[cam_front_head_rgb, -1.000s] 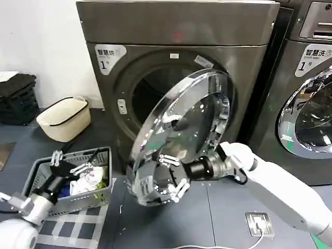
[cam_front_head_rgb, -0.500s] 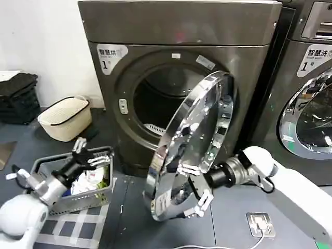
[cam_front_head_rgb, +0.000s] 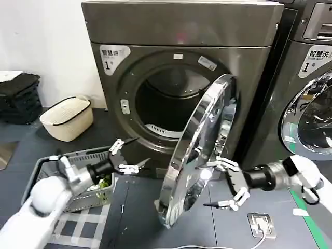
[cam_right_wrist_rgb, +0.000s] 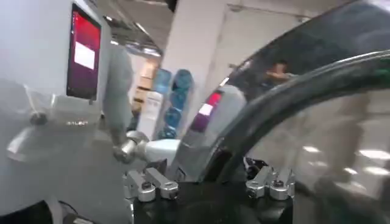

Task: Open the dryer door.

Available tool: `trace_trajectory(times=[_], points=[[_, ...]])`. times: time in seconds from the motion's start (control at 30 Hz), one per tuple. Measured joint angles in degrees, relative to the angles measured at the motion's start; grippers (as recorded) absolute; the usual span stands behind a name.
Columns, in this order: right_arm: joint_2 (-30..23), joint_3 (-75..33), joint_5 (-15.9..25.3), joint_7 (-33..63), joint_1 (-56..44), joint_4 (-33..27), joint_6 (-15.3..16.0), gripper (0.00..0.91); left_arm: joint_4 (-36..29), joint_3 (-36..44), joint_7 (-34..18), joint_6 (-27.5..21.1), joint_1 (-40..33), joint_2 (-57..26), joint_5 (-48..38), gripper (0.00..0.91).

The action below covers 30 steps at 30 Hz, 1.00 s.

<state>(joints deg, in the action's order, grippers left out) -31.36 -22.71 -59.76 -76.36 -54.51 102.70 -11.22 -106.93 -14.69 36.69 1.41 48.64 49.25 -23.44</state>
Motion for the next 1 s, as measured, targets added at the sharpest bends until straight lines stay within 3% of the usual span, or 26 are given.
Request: trace_trajectory(times=[0.3,0.5,0.77,1.0], points=[[-3.0,-21.2,1.9,3.1,-20.1,2.1,-1.2,0.907,2.6,11.2,0.2,1.6,-8.8,1.9,1.0,0.907],[-8.4,-37.0,5.1,7.2,-35.9,5.5,-2.5,0.907,4.0,17.3,0.3,2.0,-13.3,4.0,0.7,0.907],[-19.1,-52.4,13.5,20.3,-52.2,10.6,-9.0,0.907,5.8,22.8,0.1,2.6,-17.6,7.1,0.7,0.907],[-28.8,-61.1,21.2,38.2,-58.6,12.5,-8.9,0.907,6.3,26.1,0.0,2.9,-20.5,9.3,0.1,0.907]])
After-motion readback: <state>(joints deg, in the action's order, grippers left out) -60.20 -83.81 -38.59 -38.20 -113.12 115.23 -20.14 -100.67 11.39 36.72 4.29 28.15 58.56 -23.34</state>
